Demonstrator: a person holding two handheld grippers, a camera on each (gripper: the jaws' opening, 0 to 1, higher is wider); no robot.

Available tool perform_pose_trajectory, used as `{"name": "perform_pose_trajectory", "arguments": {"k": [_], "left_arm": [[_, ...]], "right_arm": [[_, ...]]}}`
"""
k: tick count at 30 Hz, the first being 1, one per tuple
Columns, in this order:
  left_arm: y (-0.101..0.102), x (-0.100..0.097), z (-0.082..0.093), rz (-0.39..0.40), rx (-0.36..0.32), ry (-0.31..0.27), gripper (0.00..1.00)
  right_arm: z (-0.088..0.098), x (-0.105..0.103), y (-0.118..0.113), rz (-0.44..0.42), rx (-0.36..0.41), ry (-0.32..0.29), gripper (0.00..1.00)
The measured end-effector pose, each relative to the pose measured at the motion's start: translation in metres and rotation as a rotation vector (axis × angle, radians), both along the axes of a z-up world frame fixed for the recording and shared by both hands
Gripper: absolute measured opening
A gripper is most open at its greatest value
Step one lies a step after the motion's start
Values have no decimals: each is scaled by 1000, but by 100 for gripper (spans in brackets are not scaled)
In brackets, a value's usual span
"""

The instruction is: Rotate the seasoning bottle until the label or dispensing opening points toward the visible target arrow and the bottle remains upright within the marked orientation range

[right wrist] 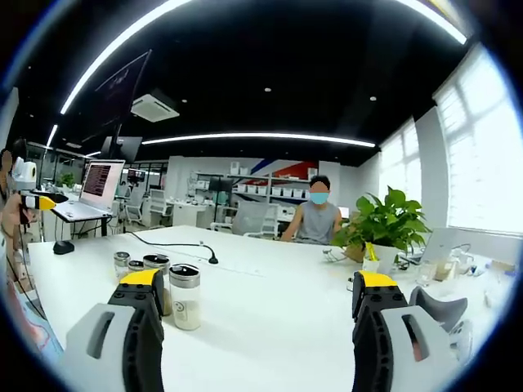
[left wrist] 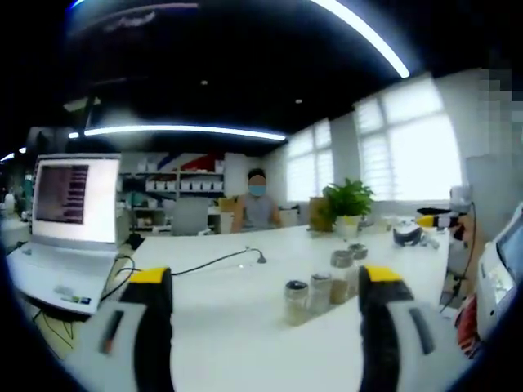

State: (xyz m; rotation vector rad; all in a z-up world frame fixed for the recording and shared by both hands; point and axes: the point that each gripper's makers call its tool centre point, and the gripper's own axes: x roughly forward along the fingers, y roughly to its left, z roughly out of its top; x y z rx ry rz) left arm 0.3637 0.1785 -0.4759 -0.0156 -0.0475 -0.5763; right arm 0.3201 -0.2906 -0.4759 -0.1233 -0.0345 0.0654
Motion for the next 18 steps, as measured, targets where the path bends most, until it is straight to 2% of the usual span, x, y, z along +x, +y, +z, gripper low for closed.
{"name": "perform_pose_trajectory", "arguments": {"k": [18], "left_arm": [[-8,-3,-6,-49,-3,13,100]], "right_arm": [[-9,3,7,19,-11,29,99]]}}
